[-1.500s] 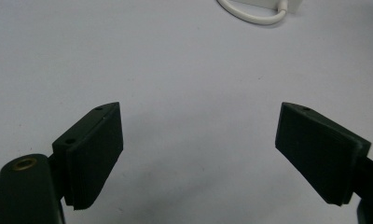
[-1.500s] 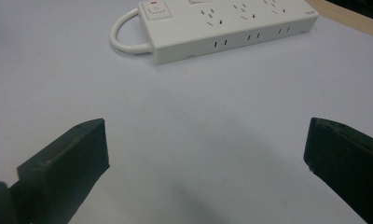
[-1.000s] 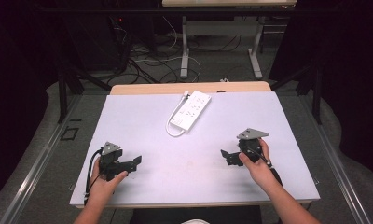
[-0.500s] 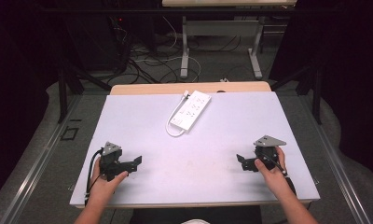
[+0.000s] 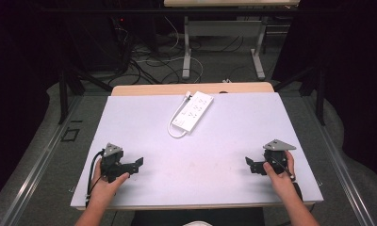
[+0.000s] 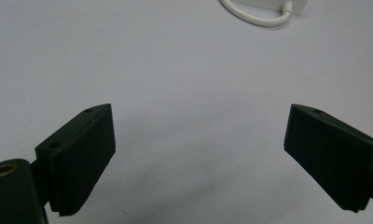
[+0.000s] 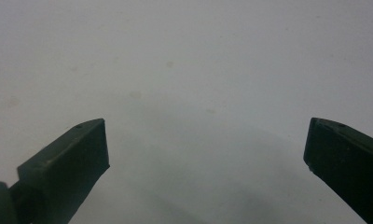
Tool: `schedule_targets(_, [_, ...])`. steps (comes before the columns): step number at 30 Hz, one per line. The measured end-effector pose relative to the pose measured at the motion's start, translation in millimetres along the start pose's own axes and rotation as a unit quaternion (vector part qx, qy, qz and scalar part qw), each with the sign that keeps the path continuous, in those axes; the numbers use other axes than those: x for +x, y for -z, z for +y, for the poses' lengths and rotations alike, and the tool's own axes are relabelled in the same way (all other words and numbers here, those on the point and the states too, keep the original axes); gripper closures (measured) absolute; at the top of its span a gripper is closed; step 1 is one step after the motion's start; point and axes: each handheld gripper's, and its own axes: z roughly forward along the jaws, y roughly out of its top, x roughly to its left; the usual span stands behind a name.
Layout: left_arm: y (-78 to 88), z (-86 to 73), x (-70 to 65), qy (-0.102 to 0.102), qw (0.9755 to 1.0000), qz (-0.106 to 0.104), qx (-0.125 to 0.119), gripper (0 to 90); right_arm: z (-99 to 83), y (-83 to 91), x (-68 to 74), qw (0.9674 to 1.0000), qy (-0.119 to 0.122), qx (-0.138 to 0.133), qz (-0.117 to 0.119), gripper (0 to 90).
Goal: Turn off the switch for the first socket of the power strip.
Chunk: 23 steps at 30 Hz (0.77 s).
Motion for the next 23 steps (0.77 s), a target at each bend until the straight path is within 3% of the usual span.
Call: schedule_targets(23, [-1.5,-0.6,0.6,0.006,0.9999,0.004,-0.009,9.1,-4.9,1.2,-11.6,0.9996,-0.025,0.004,-0.012,0.0])
